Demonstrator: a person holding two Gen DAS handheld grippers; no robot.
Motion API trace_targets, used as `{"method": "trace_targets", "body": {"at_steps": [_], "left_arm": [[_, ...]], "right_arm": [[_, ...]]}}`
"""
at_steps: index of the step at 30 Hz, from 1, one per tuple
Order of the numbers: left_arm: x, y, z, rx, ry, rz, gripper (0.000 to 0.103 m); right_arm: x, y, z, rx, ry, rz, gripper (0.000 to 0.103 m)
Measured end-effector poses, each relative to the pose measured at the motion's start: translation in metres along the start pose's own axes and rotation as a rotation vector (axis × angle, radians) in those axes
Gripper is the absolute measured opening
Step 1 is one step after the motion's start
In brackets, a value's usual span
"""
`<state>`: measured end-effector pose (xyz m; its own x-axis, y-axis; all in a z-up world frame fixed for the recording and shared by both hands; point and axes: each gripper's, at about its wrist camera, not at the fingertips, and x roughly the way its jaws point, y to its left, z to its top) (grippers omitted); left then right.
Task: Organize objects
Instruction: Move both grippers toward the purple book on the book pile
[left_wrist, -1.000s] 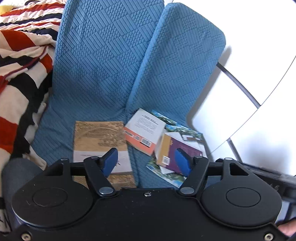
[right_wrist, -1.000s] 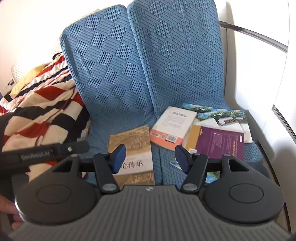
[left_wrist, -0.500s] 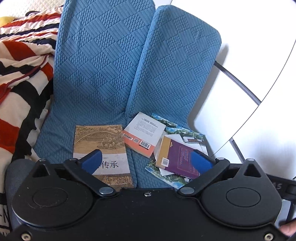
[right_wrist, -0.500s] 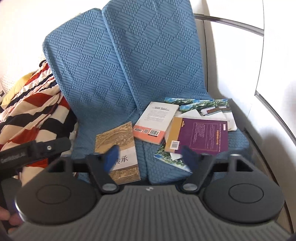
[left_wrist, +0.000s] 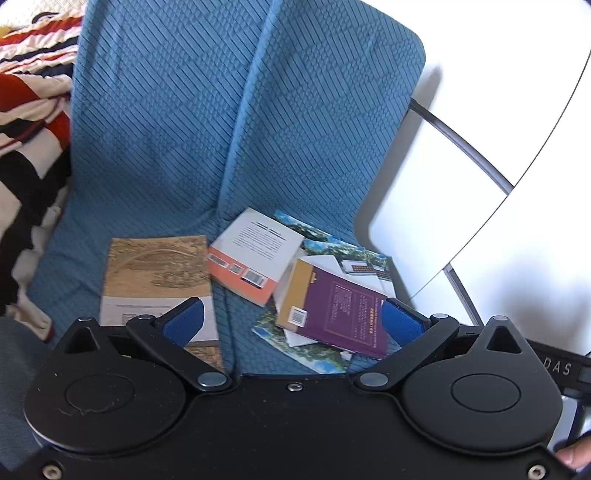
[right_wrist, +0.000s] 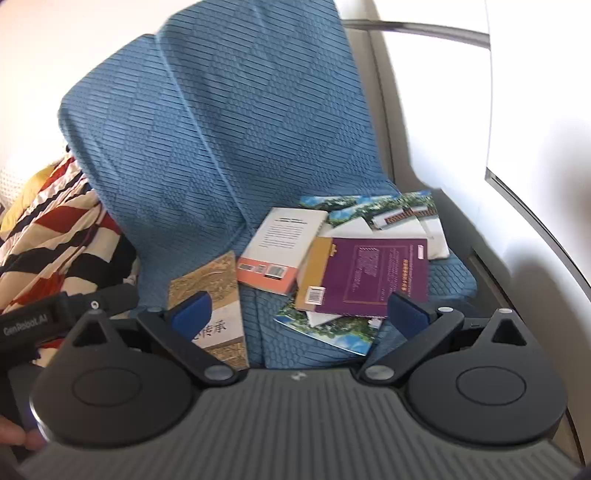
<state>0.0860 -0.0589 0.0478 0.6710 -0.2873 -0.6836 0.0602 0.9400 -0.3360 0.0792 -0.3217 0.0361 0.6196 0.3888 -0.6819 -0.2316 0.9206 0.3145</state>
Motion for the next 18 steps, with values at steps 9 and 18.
{"method": "trace_targets", "body": {"at_steps": [9,18], "left_arm": [[0.056,-0.028,0.000,0.018,0.037,-0.008,0.102],[0.135,-0.039,-0.006,-0.024,0.141,0.004,0.102]], "right_arm": [[0.024,-0.054,0.007,0.081,0.046,0.041,0.103],[0.069,-0.117,0.019,0.202,0.090,0.032,0.102]]}}
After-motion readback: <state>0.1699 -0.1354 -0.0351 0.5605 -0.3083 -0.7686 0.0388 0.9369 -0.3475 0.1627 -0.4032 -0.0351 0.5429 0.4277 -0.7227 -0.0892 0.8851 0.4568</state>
